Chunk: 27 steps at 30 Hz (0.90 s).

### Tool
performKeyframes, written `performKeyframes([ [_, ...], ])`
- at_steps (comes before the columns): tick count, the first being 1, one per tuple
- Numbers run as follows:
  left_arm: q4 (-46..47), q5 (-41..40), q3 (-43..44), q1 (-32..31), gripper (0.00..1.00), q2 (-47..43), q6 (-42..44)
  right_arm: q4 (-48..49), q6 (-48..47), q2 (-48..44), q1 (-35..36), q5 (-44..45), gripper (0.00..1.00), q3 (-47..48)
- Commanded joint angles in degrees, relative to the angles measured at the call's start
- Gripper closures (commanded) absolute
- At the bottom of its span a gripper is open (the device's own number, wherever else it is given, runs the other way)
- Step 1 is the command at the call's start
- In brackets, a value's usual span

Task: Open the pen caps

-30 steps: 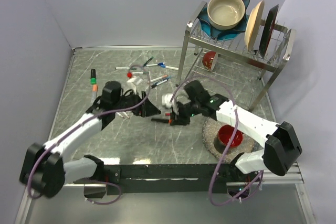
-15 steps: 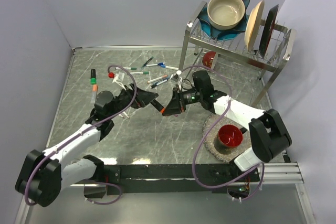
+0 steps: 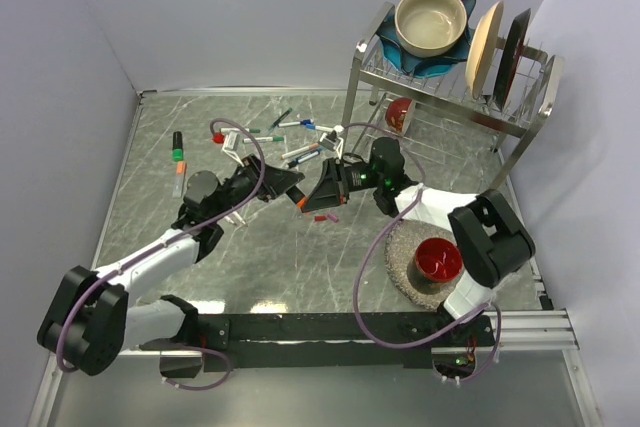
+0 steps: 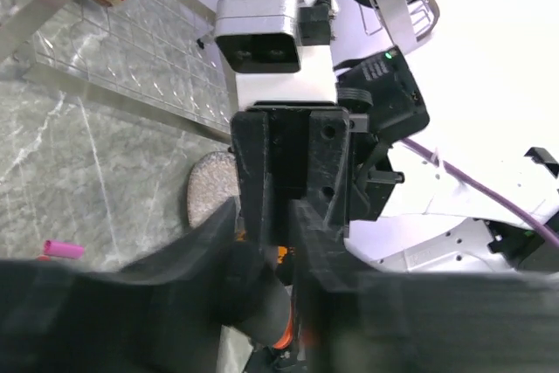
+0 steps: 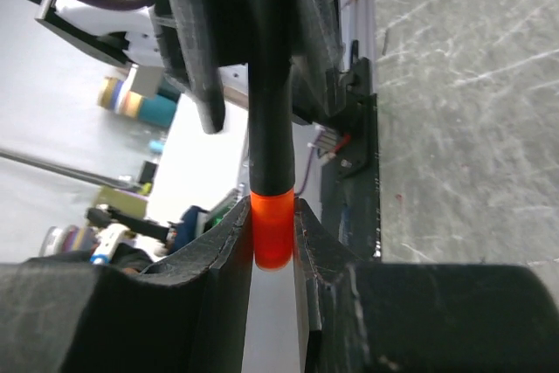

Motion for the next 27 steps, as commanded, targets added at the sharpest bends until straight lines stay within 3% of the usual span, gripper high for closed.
performKeyframes([
  [1, 6.2, 4.1, 2.7, -0.2, 0.74, 0.6, -3.0, 14.3, 10.2, 1.7, -0.4, -1.1, 1.00, 0.4],
  [2, 6.2, 4.3, 2.7, -0.2, 0.79, 0.4, -3.1, 15.2, 10.9, 2.0, -0.9, -1.3, 1.00, 0.5],
  [4, 4.3, 4.5, 3.3, -0.2, 0.99, -0.1, -3.1, 16.5, 11.0, 2.3, -1.4, -1.4, 1.00, 0.5],
  [8, -1.0, 2.0, 4.4, 0.2, 0.99, -2.5, -1.7, 12.0, 3.4, 0.9, -1.6, -1.5, 1.00, -0.2],
  [10, -6.1, -2.6, 6.0, 3.9, 0.99, -5.8, 0.1, 0.7, -4.2, -1.3, -1.0, -1.3, 1.00, -0.6],
  [11, -9.4, -3.8, 6.5, 6.2, 0.99, -7.1, 0.4, -5.4, -15.5, -3.4, -0.5, -0.8, 1.00, -0.6],
  [12, -10.0, -4.9, 6.6, 8.7, 0.99, -9.7, -0.1, -19.4, -21.8, -4.2, 0.9, -0.4, 1.00, 0.0],
  [14, -10.2, -5.1, 6.6, 17.3, 0.99, -11.6, -1.0, -30.3, -34.6, -5.6, 2.4, 0.3, 1.00, 1.4],
  [16, -11.4, -2.7, 8.8, 24.5, 0.99, -11.7, -1.2, -34.7, -36.4, -5.7, 4.0, 1.0, 1.00, 1.7],
  [21, -16.0, 1.1, 11.5, 30.1, 0.99, -11.5, 1.8, -43.4, -42.7, -3.6, 4.5, 3.5, 1.00, 4.4],
  [23, -18.1, 2.0, 11.6, 30.4, 0.99, -11.8, 3.3, -49.2, -50.6, -4.1, 4.5, 11.1, 1.00, 7.1],
  [25, -24.2, 2.6, 11.3, 30.4, 0.99, -12.0, 4.6, -56.8, -54.3, -4.1, 4.6, 27.1, 1.00, 8.9],
  [27, -30.4, 1.2, 11.0, 30.3, 0.99, -12.0, 7.2, -61.1, -57.5, -2.8, 4.3, 37.1, 1.00, 10.8],
])
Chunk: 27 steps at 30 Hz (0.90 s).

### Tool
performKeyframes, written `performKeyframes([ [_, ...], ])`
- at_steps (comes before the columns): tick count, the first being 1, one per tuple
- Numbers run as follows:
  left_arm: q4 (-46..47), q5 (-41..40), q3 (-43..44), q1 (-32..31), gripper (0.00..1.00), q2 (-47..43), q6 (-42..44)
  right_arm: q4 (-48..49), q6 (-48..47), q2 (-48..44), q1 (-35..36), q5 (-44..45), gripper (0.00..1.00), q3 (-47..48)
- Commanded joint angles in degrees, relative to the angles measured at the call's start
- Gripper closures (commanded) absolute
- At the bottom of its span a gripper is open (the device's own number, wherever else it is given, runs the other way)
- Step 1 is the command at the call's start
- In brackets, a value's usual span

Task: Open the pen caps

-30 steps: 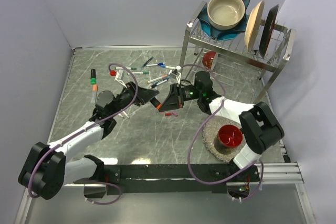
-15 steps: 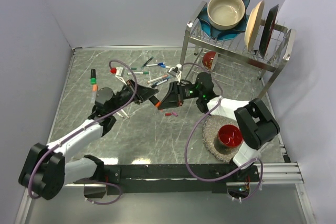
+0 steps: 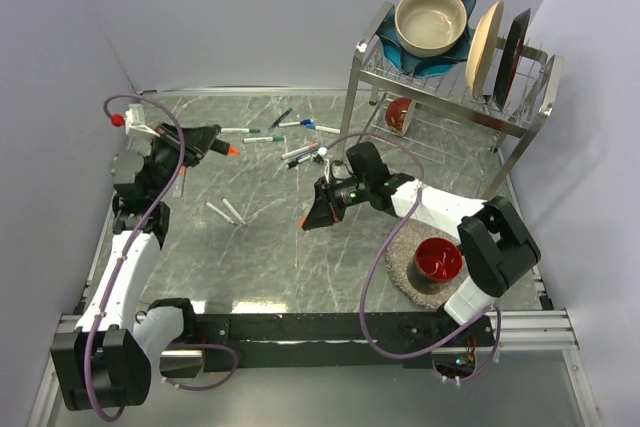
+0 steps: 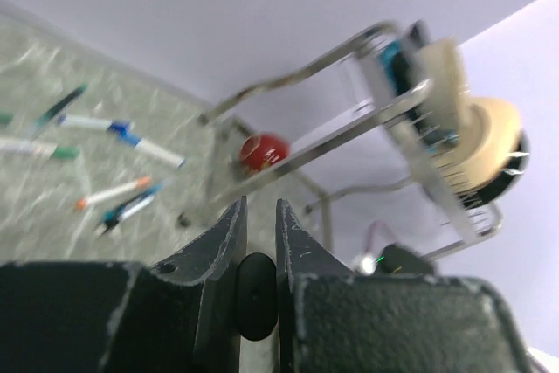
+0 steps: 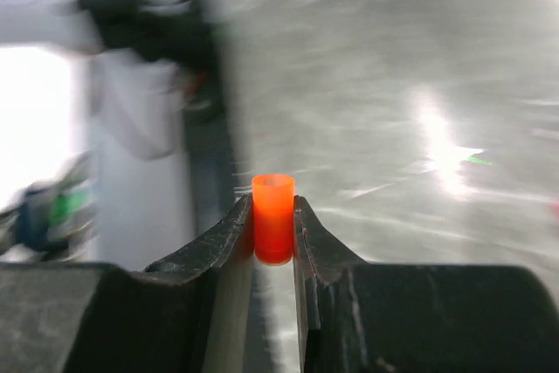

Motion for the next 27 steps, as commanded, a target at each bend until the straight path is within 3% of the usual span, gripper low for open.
performKeyframes([
  [1, -17.8, 0.4, 0.6, 0.2, 0.99, -0.7, 6.4, -14.5, -15.3, 1.1, -0.2, 29.5, 1.00, 6.6],
  [4, -27.0, -3.3, -1.3, 0.2, 0.99, -0.7, 8.8, -16.9, -18.3, 3.3, -0.2, 35.8, 1.00, 8.0],
  [10, -31.6, -10.2, -6.7, 0.2, 0.99, 0.3, 8.3, -21.1, -22.2, 9.7, -0.2, 45.3, 0.97, 11.7],
  [27, -36.3, -20.5, -7.6, 0.2, 0.99, 15.9, 7.4, -24.8, -23.3, 15.1, -2.3, 43.4, 0.76, 16.0],
])
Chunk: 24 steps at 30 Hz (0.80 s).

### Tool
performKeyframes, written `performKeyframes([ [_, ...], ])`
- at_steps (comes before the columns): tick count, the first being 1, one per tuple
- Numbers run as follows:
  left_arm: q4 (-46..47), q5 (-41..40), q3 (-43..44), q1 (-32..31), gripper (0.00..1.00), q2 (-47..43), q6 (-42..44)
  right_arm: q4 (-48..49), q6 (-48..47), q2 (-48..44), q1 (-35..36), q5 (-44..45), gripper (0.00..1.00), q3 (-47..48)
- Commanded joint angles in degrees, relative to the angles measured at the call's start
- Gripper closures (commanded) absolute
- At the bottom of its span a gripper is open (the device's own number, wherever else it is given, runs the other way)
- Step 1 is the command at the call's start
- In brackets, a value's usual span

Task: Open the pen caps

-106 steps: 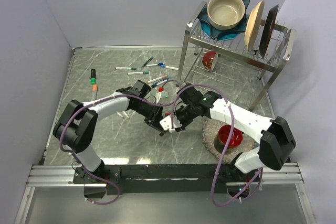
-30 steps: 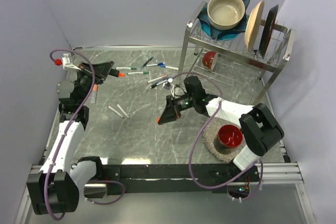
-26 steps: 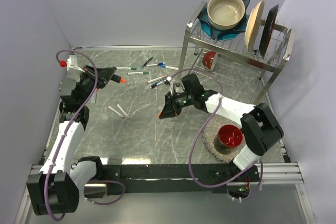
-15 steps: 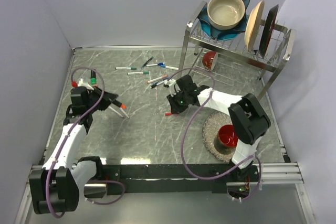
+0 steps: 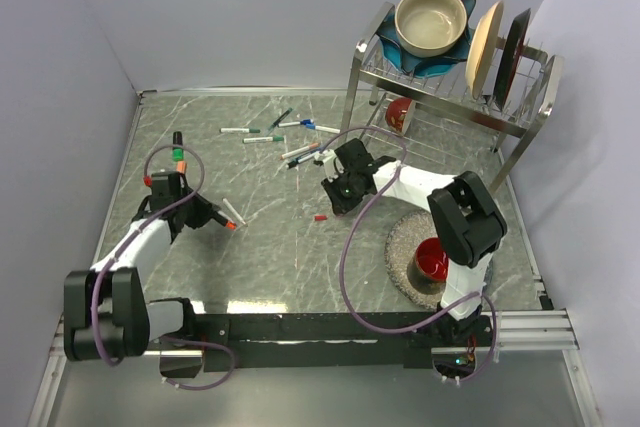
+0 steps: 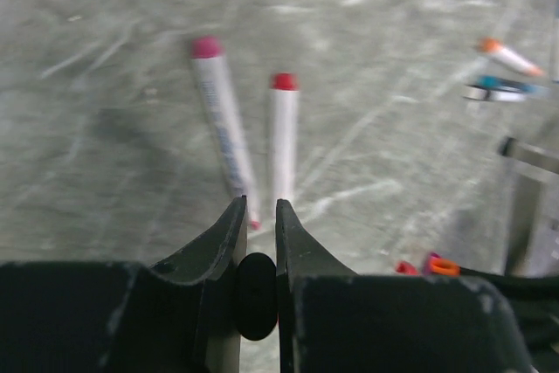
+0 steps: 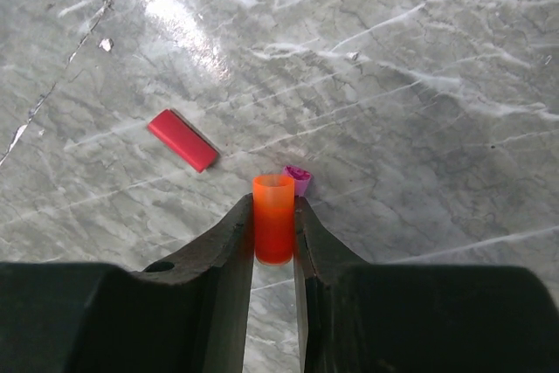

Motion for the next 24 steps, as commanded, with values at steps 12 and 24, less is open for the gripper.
performKeyframes([
  [12, 0.0, -5.0, -0.8, 0.2, 0.88, 5.6, 0.2, -3.5, -1.6, 3.3, -0.4, -2.3, 0.60, 4.9],
  [24, -0.1, -6.5, -1.1, 0.2, 0.74, 6.2, 0.0, -3.6, -2.4, 1.3, -0.5, -2.2, 0.47, 4.9],
])
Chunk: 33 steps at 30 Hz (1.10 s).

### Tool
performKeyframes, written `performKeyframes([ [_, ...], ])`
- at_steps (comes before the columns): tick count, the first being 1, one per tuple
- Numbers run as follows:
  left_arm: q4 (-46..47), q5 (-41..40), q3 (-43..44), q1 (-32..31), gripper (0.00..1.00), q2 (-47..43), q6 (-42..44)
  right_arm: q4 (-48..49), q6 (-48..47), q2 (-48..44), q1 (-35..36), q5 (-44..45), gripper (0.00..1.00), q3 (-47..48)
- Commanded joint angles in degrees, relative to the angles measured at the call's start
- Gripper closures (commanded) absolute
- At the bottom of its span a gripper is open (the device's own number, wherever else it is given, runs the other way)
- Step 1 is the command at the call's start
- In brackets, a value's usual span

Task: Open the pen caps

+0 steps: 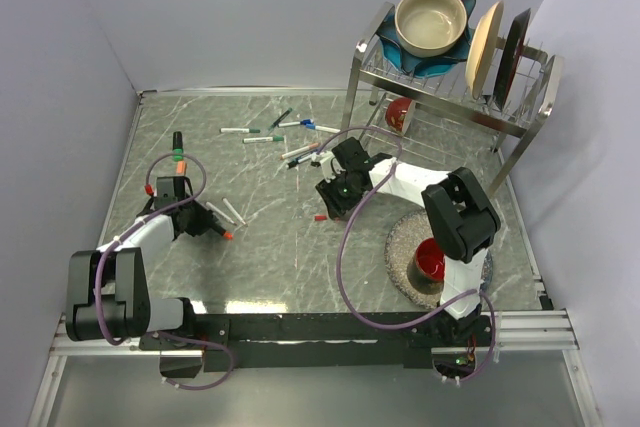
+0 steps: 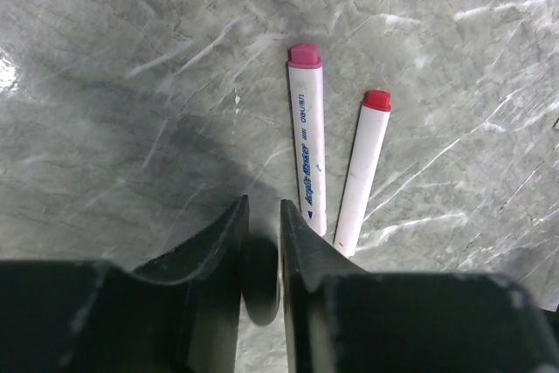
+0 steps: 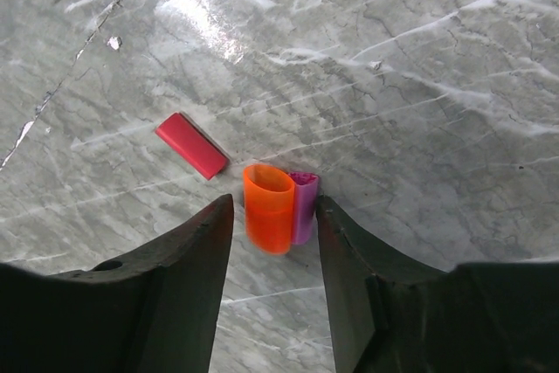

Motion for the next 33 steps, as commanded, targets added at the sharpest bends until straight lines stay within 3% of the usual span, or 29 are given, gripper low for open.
performKeyframes([
  [1, 0.8, -1.3, -0.5, 0.1, 0.72, -0.3, 0.1, -0.8, -1.5, -2.3, -0.3, 0.1, 0.46, 1.9],
  [6, 0.7, -2.1, -0.6, 0.1, 0.60, -1.0, -0.4, -3.9, -6.0, -4.7, -0.3, -4.1, 0.36, 3.0],
  [12, -0.1, -2.1, 0.0, 0.1, 0.55, -1.9, -0.6, -5.0, -9.7, -8.6, -0.4, -6.3, 0.34, 2.4],
  [17, -1.3, -2.1, 1.4, 0.1, 0.37, -5.3, -0.4, -4.7, -11.4, -11.9, -0.3, -8.5, 0.33, 1.2],
  [24, -3.3, 0.1, 6.8, 0.5, 0.12, -7.0, 3.3, -5.0, -12.1, -14.7, -0.3, -12.2, 0.33, 1.0],
  [29, -4.4, 2.8, 13.8, 2.4, 0.03, -6.3, 8.7, -5.0, -12.3, -17.1, -0.4, -14.0, 0.33, 0.8],
  [33, -6.4, 2.4, 20.7, 3.7, 0.02, -0.6, 14.0, -5.3, -12.8, -18.5, -0.4, -15.1, 0.33, 0.7],
])
